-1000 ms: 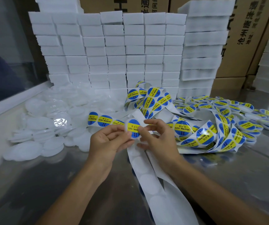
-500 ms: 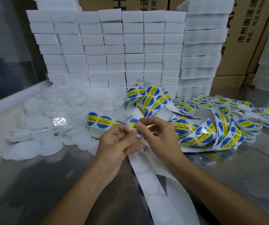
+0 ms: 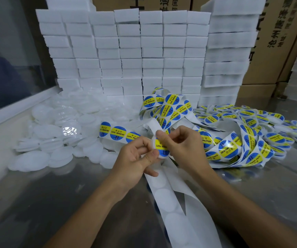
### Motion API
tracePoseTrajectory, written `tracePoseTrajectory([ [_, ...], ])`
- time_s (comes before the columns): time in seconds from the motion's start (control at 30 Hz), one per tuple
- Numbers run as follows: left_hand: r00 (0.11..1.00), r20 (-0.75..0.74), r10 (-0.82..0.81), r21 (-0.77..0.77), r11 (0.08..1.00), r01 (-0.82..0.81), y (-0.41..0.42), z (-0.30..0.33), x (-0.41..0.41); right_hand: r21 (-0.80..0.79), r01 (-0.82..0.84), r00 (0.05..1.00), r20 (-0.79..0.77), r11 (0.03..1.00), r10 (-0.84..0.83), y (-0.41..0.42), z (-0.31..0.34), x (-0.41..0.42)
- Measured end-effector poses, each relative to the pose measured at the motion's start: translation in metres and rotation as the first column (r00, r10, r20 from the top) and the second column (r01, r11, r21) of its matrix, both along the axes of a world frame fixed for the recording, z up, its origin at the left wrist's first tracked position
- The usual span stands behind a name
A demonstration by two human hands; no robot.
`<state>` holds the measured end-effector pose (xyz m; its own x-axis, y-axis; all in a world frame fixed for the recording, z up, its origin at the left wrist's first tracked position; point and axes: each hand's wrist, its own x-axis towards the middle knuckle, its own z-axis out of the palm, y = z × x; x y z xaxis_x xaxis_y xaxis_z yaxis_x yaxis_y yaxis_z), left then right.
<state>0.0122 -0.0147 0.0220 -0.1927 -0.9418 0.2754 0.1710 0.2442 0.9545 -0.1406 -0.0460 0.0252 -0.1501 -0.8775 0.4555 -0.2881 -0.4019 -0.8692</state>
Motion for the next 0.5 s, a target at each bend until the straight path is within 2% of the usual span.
tracePoseTrajectory([
  [0.1,1.0,-0.02,-0.008,0.028,1.0,0.009,-0.0005,0.0007,0.0017,0.006,-0.085,0.996,0.042,0.996,0.084,-0.0015,0.0022,-0.0054],
  [0.27,0.985,-0.096,0.146,0.119,0.984,-0.134,-0.0036,0.0034,0.0076,0.066,-0.336,0.942,0.022,0.939,0.336,0.001,0.0009,-0.0063],
  [0.37,0.976,-0.051,0.213,0.105,0.973,-0.207,-0.0044,0.0046,0.01,0.104,-0.344,0.939,0.052,0.933,0.341,0.0012,0.0032,-0.0055],
  [0.43,0.971,-0.012,0.241,0.088,0.967,-0.239,-0.0043,0.0037,0.0098,0.083,-0.324,0.943,0.111,0.943,0.314,0.0007,0.0043,-0.0054],
  [0.5,0.967,-0.017,0.254,0.09,0.964,-0.251,-0.0049,0.0028,0.0086,0.059,-0.304,0.95,0.095,0.951,0.298,-0.0008,0.0024,-0.0064],
])
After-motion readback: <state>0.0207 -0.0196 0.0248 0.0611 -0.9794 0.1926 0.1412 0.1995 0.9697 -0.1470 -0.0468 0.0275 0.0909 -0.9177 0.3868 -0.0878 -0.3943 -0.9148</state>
